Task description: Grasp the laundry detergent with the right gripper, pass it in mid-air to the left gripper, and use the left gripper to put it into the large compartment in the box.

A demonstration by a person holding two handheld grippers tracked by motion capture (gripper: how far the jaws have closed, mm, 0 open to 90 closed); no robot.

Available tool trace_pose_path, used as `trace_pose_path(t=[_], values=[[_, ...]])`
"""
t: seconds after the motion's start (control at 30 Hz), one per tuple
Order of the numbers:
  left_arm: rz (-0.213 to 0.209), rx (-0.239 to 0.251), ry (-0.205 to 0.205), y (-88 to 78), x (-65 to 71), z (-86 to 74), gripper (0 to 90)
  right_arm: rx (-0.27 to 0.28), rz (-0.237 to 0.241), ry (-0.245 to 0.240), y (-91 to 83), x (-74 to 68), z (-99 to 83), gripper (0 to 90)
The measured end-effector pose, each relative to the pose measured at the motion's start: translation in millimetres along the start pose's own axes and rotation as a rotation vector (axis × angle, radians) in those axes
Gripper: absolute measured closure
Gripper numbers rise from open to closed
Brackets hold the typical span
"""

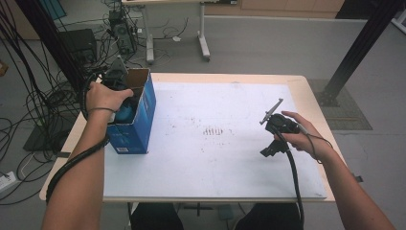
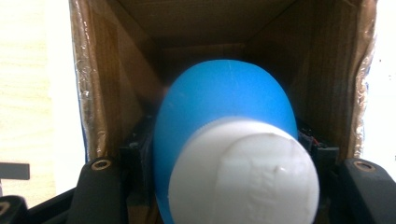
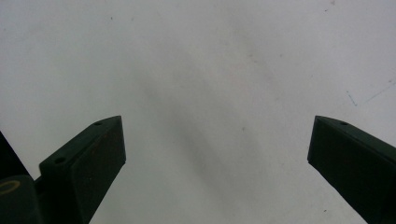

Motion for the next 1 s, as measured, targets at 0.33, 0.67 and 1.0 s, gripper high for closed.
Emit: trace_pose_path(t=[0.33,0.67,1.0], values=[[-0.006,-0.004,-0.001,0.1,1.6,0.6,37.1,-0.002,0.002,-0.001,0.7,-0.6,0.3,4.0],[0.002,0.005,-0.004,-8.7,1.4,0.8,35.1,-0.003,0.001,0.001,1.2,-0.3,-0.8,4.0],[0.016,0.028,0.007,-33.8,3.2,0.6,33.5,0.003,0.005,-0.006,0.5,-2.7,0.6,4.1]])
Point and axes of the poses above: each handheld gripper's, and its own axes: y roughly forward along the jaws, z roughly out of its top, x roughly to its right, the point moved 6 cm from there along y, roughly forward along the jaws, and after that the axes turned 12 degrees about y, right-handed, at the moved point
